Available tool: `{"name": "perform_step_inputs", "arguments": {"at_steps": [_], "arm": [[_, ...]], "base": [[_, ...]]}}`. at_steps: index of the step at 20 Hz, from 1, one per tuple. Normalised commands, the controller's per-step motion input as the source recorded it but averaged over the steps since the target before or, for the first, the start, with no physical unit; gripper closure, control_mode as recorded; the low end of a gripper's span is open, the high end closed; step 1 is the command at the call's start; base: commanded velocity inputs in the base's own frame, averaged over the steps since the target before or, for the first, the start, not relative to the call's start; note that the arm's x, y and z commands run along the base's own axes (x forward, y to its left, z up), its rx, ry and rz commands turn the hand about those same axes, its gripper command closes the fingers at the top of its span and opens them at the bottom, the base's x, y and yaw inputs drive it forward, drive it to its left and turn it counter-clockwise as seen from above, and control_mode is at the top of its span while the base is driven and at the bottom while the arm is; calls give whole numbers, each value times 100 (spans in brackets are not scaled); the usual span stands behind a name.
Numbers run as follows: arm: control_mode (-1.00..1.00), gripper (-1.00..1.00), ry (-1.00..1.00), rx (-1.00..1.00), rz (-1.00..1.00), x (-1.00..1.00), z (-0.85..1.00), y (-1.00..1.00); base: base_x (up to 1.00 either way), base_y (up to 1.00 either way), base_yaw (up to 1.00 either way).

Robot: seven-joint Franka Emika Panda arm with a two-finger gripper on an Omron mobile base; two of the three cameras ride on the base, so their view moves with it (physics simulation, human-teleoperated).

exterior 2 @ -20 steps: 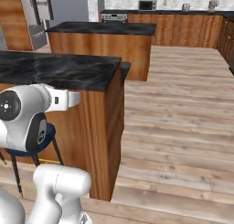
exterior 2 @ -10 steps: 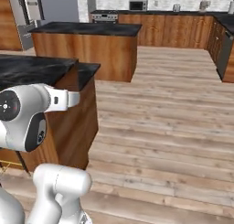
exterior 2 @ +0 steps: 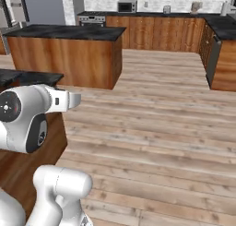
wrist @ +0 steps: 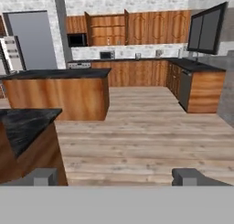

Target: There is a bowl on the dining counter. Grab a lemon wedge from the fridge and place it in the bowl. Then get the liquor bottle and glass cup from the cabinet and place them next to the bowl.

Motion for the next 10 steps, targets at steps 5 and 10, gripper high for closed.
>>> {"name": "perform_step_inputs", "arguments": {"at_steps": [5, 10], "arm": [[100, -100, 0, 0, 0, 0, 0, 0], [100, -100, 0, 0, 0, 0, 0, 0]], "base": [[100, -64, 7], [100, -49, 13]]}}
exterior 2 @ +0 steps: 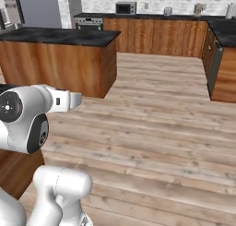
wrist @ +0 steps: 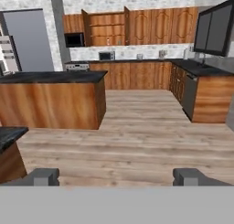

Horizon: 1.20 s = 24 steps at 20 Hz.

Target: There is a bowl on the dining counter. Grab a lemon wedge from the fridge and place it in the bowl. Then get the liquor bottle and glass cup from the cabinet and place them next to the bowl.

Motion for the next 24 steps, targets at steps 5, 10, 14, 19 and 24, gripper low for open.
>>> {"name": "perform_step_inputs", "arguments": {"at_steps": [5, 10, 14, 19, 24], "arm": [[100, -100, 0, 0, 0, 0, 0, 0], [100, -100, 0, 0, 0, 0, 0, 0], [100, -100, 0, 0, 0, 0, 0, 0], [100, -100, 0, 0, 0, 0, 0, 0], [100, -100, 0, 0, 0, 0, 0, 0]], "base": [[100, -45, 15], [100, -45, 21], [100, -49, 23], [100, -52, 25], [100, -56, 27]]}}
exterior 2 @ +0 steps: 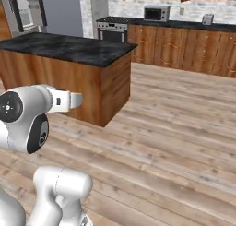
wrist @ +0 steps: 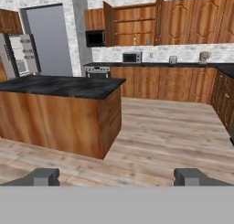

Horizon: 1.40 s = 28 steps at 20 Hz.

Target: There is a bowl on the dining counter. Grab a lemon wedge from the fridge and place it in the bowl. Then get the liquor bottle and glass cup from the cabinet and place them next to the bowl.

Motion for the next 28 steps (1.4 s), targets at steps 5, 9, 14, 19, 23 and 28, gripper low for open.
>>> {"name": "perform_step_inputs", "arguments": {"at_steps": [5, 9, 14, 19, 23, 28], "arm": [[100, -100, 0, 0, 0, 0, 0, 0], [100, -100, 0, 0, 0, 0, 0, 0], [100, -100, 0, 0, 0, 0, 0, 0], [100, -100, 0, 0, 0, 0, 0, 0], [100, -100, 0, 0, 0, 0, 0, 0], [100, -100, 0, 0, 0, 0, 0, 0]], "base": [[100, -58, 28], [100, -63, 28], [98, -66, 20], [95, -65, 8], [97, -57, 0], [100, -51, 0]]}}
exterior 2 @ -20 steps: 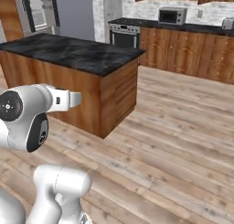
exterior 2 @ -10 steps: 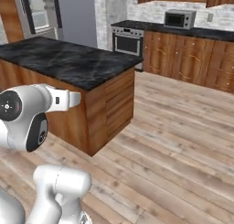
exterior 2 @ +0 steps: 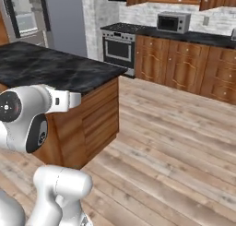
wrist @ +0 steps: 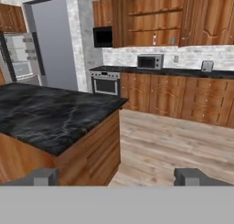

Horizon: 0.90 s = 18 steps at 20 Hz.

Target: There is a bowl on the dining counter. Grab a lemon wedge from the fridge and place it in the bowl. Then get the liquor bottle and glass cup from the cabinet and place them next to the bowl.

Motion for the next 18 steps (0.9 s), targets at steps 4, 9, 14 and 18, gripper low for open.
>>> {"name": "perform_step_inputs", "arguments": {"at_steps": [4, 9, 14, 18], "arm": [[100, -100, 0, 0, 0, 0, 0, 0], [100, -100, 0, 0, 0, 0, 0, 0], [100, -100, 0, 0, 0, 0, 0, 0], [100, -100, 0, 0, 0, 0, 0, 0]], "base": [[100, -48, 0], [100, -43, 0], [100, -37, 0], [100, -34, 0]]}}
